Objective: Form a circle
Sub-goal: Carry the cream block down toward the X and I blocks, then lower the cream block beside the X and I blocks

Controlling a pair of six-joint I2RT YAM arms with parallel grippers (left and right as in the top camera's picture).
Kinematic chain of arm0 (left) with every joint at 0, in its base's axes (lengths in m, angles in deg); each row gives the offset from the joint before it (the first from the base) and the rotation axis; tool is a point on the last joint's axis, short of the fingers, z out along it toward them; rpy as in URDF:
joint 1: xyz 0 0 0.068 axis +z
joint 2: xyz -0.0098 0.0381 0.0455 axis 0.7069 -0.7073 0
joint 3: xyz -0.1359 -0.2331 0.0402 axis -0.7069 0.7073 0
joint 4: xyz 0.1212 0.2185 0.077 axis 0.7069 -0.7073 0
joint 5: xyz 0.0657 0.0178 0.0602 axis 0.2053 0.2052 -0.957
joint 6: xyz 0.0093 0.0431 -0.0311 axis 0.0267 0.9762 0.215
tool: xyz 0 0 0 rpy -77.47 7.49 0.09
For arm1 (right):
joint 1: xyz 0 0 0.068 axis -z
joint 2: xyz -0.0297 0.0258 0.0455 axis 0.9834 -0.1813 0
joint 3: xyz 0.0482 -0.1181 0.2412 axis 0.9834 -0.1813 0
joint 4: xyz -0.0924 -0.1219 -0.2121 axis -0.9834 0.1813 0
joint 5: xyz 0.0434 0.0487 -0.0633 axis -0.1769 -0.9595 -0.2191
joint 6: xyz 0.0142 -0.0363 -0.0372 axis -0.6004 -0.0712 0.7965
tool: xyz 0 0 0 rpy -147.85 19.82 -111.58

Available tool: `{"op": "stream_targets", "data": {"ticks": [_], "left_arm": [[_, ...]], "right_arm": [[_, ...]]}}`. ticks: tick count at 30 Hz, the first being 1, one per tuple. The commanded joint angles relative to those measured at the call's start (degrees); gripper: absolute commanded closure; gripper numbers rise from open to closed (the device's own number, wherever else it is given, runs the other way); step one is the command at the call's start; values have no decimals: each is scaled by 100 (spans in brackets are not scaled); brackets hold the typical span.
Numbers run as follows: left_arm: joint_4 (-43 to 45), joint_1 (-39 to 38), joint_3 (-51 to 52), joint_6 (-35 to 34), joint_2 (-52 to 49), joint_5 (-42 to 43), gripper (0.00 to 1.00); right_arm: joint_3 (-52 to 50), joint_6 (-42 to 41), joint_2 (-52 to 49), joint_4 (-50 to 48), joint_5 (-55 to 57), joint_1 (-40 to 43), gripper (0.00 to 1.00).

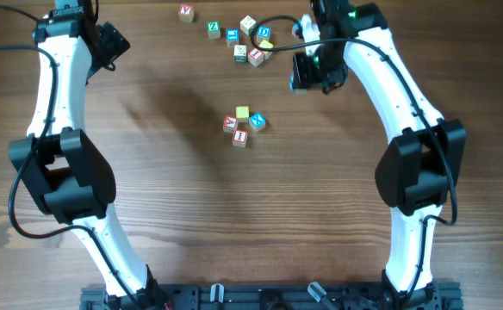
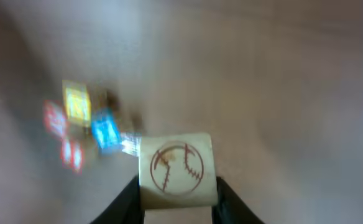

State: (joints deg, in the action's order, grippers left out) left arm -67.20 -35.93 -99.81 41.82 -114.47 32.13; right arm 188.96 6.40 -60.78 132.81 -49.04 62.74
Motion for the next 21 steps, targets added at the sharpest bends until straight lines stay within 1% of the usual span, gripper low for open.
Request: {"op": "stream_targets", "data": {"ticks": [1, 3, 4, 7, 10, 13, 19, 21], "left_arm": [[4, 11, -57, 28, 20, -72, 0], [4, 11, -57, 28, 20, -72, 0], [4, 11, -57, 28, 20, -72, 0], [4, 11, -57, 28, 20, -72, 0], [4, 11, -57, 28, 20, -72, 0], [4, 11, -57, 28, 20, -72, 0], [4, 11, -57, 28, 20, -72, 0], [4, 11, -57, 28, 20, -72, 0]], "right_arm": [[-470, -122, -20, 553, -181, -186, 87], [-737, -162, -20, 706, -186, -313, 86], [-944, -317, -20, 726, -190, -431, 86], [-1294, -293, -20, 702, -337, -664, 86], [-1521, -315, -20, 601, -557, -850, 86], [-1797, -315, -20, 267, -870, -975, 85], [-2103, -573, -26, -505, -879, -994, 76], [-2116, -573, -28, -669, -879, -994, 68]]}}
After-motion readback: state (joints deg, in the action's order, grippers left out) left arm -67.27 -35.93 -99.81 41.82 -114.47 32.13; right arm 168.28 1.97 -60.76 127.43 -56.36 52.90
